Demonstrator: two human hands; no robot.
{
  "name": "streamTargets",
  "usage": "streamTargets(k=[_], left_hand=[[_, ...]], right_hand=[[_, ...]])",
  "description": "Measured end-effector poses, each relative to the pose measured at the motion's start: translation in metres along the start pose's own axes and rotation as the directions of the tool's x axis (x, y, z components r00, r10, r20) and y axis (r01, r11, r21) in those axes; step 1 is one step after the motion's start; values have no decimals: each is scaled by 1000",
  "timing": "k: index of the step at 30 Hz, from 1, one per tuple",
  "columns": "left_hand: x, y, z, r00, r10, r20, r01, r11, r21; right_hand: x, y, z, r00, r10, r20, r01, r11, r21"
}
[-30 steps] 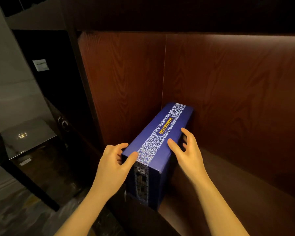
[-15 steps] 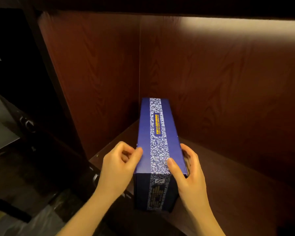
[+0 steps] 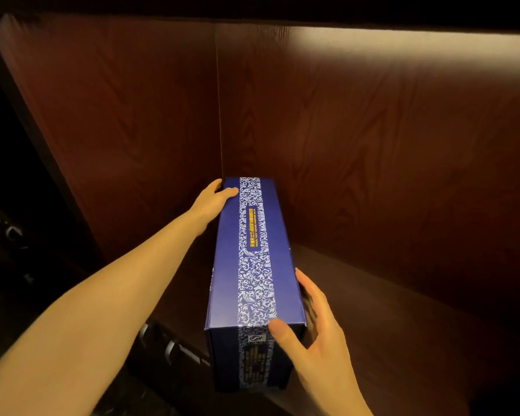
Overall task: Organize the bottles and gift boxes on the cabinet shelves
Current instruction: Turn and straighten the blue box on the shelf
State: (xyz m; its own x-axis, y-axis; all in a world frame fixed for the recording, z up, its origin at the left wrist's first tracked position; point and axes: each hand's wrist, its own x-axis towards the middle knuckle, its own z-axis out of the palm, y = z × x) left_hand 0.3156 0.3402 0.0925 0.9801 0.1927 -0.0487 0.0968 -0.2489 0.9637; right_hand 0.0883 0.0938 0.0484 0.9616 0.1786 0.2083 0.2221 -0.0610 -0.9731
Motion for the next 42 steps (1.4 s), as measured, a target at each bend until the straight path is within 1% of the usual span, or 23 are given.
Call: streamTargets(k=[3,5,7,10,15,18,20,22,25,30,35,42], left_hand=[[14,2,1,996,-27,80,35,995,-94],[18,0,1,995,-15,99,28,991,-132],[18,-3,0,997,-13,74,23,990,-138],[20,-6,-5,999,-9,44,15,990,-138],[19,-17,-27,998,18,-66,-28,989,-142],[12,-25,-36,992,26,-127,-45,988,-149],[6,-29,-40,986,32,-163,-57,987,-150],[0,-34,-45,980,34,-198,-63,987,-145],[-11,-43,-57,971,52,-234,-83,989,-123],[-25,-58,-74,962,85,-258,-109,991,-81],[-35,-59,-79,948,86,-305,-93,996,-6],[-50,-57,-80,929,119,-351,-73,987,142]], right_hand=[[1,5,-5,1000,-8,21,8,1000,0],[2,7,-8,1000,-28,13,28,999,-27],[3,9,-10,999,-54,2,54,997,-60],[5,12,-14,997,-68,-32,67,997,-36],[22,18,-33,974,-35,-226,51,996,66],[38,19,-39,971,-10,-240,26,998,62],[48,20,-40,970,45,-237,-26,996,81],[57,24,-40,962,57,-266,-35,996,87],[68,28,-40,944,64,-325,-51,997,50],[86,35,-46,926,89,-367,-91,996,11],[108,30,-53,898,170,-406,-153,985,76],[127,31,-62,876,255,-409,-209,966,153]])
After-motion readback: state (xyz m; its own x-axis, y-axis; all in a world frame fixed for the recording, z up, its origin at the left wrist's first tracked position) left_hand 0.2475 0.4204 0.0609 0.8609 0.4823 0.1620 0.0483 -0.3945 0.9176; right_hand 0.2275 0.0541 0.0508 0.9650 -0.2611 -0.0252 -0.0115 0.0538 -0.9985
